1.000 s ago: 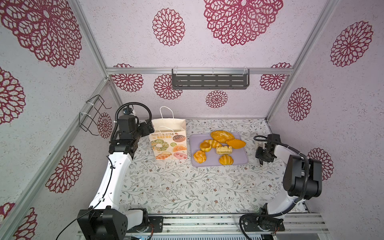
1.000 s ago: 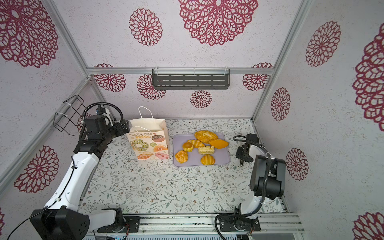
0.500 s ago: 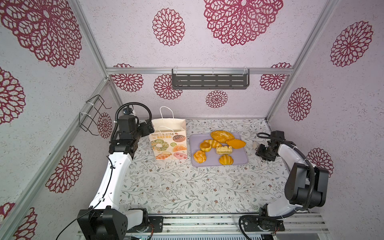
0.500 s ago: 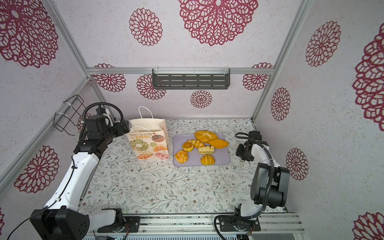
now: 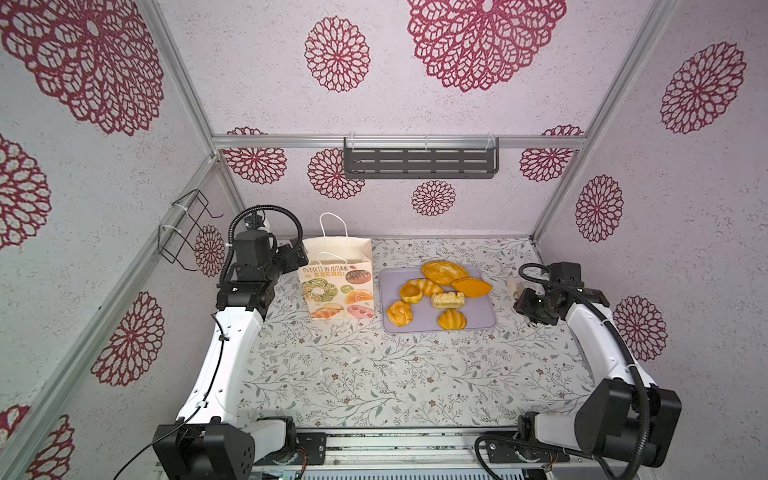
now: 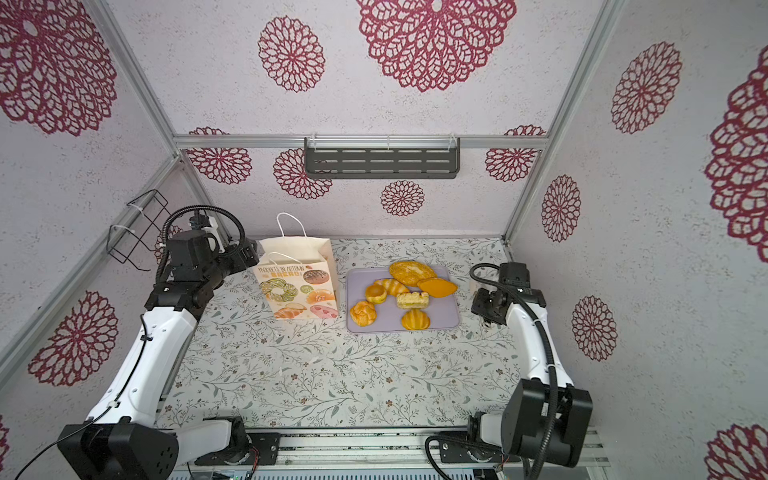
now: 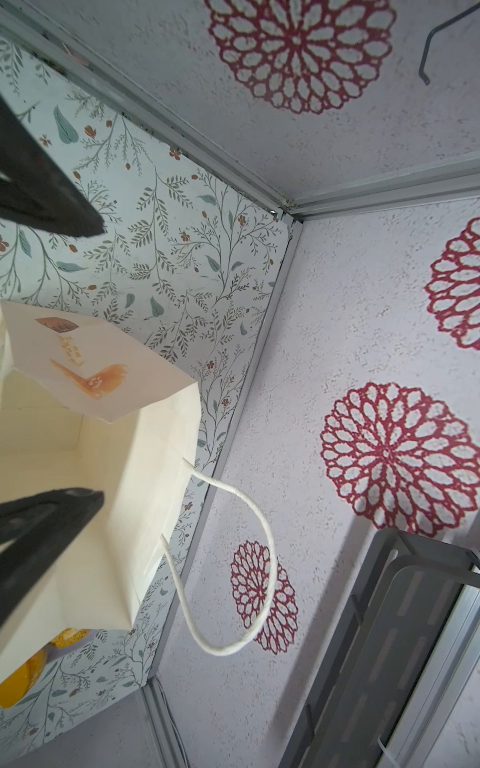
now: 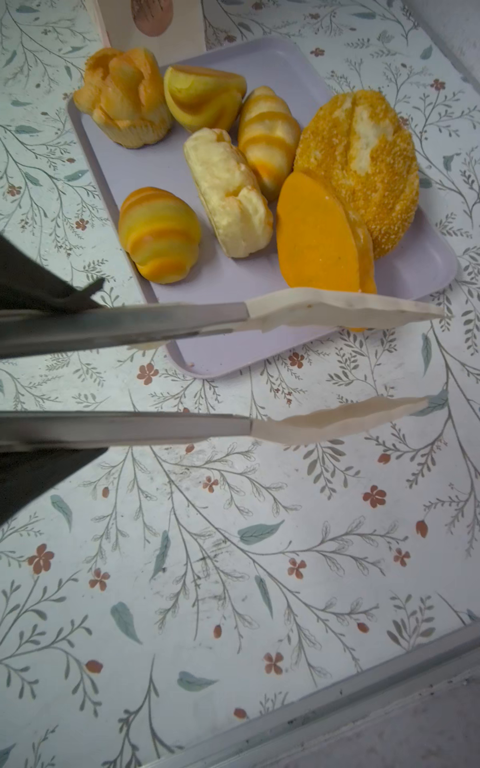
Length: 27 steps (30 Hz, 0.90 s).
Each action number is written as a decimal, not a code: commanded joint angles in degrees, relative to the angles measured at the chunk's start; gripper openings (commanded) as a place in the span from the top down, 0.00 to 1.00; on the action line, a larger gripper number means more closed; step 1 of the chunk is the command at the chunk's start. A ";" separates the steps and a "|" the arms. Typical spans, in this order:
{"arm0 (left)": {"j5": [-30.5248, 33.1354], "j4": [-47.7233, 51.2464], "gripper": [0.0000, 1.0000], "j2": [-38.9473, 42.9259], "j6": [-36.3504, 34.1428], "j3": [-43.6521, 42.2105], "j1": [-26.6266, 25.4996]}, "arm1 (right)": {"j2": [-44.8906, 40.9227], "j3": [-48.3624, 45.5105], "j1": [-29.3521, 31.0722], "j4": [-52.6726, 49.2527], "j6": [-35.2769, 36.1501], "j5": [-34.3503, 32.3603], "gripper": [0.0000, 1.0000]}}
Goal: Place the fake bread into the paper bag
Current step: 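Move the tongs in the right gripper over the pale bun on the tray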
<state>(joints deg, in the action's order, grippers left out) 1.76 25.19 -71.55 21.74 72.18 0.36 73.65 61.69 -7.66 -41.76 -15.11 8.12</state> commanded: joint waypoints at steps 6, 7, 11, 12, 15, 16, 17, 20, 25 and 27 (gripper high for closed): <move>-1.25 -2.17 0.03 1.84 0.51 -0.68 -0.36 | -7.17 -0.43 5.36 -4.67 1.47 4.48 0.56; -1.39 -2.24 0.03 1.86 0.59 -0.73 -0.36 | -7.54 -0.43 6.00 -5.12 1.62 4.60 0.56; -1.90 -2.33 0.03 1.85 0.89 -0.77 -0.36 | -8.11 -0.13 9.62 -6.21 3.02 4.38 0.56; -2.05 -2.33 0.03 1.85 0.99 -0.68 -0.37 | -7.99 -0.02 10.39 -6.38 3.55 4.34 0.56; -2.69 -2.33 0.03 2.09 1.27 -0.64 -0.37 | -7.71 0.35 13.01 -6.07 4.03 3.32 0.56; -2.84 -2.42 0.03 2.16 1.28 -0.64 -0.36 | -7.49 0.44 13.59 -5.90 4.24 3.43 0.56; -2.87 -2.51 0.03 2.18 1.36 -0.73 -0.36 | -7.34 0.53 14.03 -5.58 4.30 3.56 0.56; -2.98 -2.56 0.03 2.05 1.37 -0.79 -0.36 | -6.64 0.62 14.73 -4.69 3.37 4.49 0.56; -3.41 -2.64 0.03 1.76 1.63 -0.65 -0.36 | -5.50 -0.11 15.48 -3.22 1.40 6.11 0.55; -3.94 -2.67 0.03 1.70 1.96 -0.64 -0.33 | -5.00 -0.84 15.48 -2.32 0.62 7.04 0.54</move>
<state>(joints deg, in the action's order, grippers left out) -0.99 24.25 -70.74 23.07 72.18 0.36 68.69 61.12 7.40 -47.00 -13.17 12.86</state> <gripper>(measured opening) 0.971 0.457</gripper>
